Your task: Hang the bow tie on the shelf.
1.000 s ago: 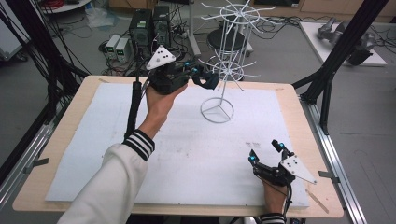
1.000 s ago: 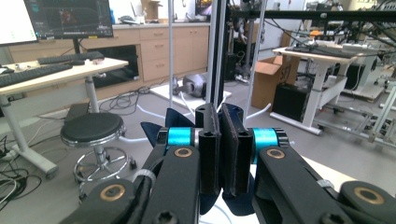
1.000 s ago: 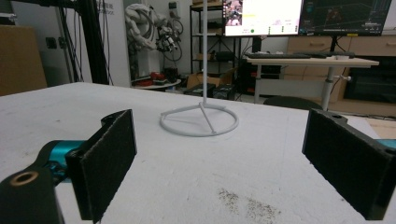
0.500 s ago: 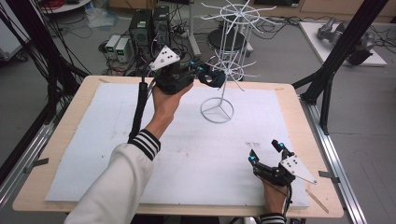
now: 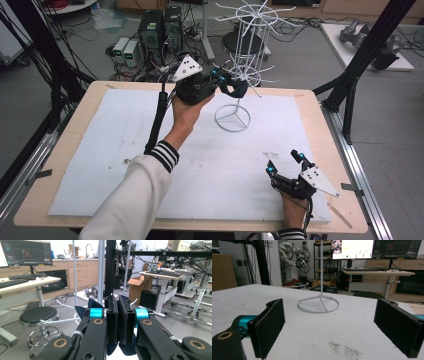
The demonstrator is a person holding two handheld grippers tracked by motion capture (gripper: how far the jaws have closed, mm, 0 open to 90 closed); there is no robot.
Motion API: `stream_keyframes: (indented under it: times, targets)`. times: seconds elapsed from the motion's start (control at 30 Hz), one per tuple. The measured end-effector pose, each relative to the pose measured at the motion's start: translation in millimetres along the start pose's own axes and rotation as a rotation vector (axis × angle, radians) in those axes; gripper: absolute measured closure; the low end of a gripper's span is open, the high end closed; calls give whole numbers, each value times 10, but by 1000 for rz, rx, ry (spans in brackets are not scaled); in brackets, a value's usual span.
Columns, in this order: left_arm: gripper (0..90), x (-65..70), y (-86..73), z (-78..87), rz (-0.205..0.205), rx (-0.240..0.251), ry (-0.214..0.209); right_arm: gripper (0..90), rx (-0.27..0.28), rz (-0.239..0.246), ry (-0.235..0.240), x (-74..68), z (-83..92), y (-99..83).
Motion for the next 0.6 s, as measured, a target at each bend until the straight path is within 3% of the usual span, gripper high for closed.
stream_keyframes:
  times: [0.6]
  targets:
    - [851,-11,-209,-92,-17,-54,21,90,4,1,0,5,-1,0]
Point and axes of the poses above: each handheld gripper's, and its own axes: z roughly backward along the jaws, y roughly out of its top, x roughly to its right, the point moved 4 cm from there along -z, roughly forward along the jaws, and after that the axes turned 7 degrees about z, right-handed, at the moved point
